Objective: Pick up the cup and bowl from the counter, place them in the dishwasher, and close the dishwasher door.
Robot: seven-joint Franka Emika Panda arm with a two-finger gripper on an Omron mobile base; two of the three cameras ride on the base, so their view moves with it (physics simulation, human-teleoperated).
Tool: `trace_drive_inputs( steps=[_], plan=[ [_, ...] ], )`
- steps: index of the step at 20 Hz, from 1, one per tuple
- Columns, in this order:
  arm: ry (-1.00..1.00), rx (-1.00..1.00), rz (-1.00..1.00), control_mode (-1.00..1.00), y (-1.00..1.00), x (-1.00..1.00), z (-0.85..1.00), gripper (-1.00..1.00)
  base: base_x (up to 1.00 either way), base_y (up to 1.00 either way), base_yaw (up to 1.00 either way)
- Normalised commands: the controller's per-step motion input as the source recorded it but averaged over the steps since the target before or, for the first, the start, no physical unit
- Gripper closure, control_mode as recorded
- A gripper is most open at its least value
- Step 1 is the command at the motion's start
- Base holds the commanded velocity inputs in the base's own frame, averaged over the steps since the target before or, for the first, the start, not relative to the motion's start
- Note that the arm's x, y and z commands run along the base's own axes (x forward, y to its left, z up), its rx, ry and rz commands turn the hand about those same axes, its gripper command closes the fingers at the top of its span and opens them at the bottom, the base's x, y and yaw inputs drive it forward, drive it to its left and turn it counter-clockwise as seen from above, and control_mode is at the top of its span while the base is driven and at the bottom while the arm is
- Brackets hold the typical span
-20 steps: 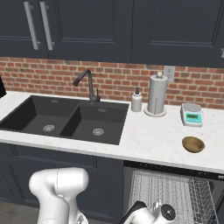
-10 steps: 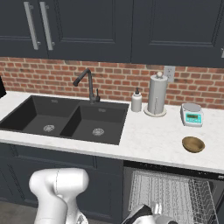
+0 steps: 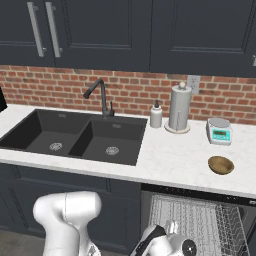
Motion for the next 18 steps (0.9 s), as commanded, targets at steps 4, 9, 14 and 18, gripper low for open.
trace_drive_inputs(
  steps=[4,9,14,18],
  plan=[
    [0.02,0.00,0.00,-1.00,0.09,0.39,-0.03,1.00,0.00,0.00,0.00],
    [0.00,0.00,0.00,-1.00,0.00,0.22,-0.25,1.00,0.00,0.00,0.00],
    [0.00,0.00,0.00,-1.00,0.00,0.27,-0.39,-1.00,0.00,0.00,0.00],
    [0.00,0.00,0.00,-1.00,0.00,0.27,-0.29,-1.00,0.00,0.00,0.00]
  ],
)
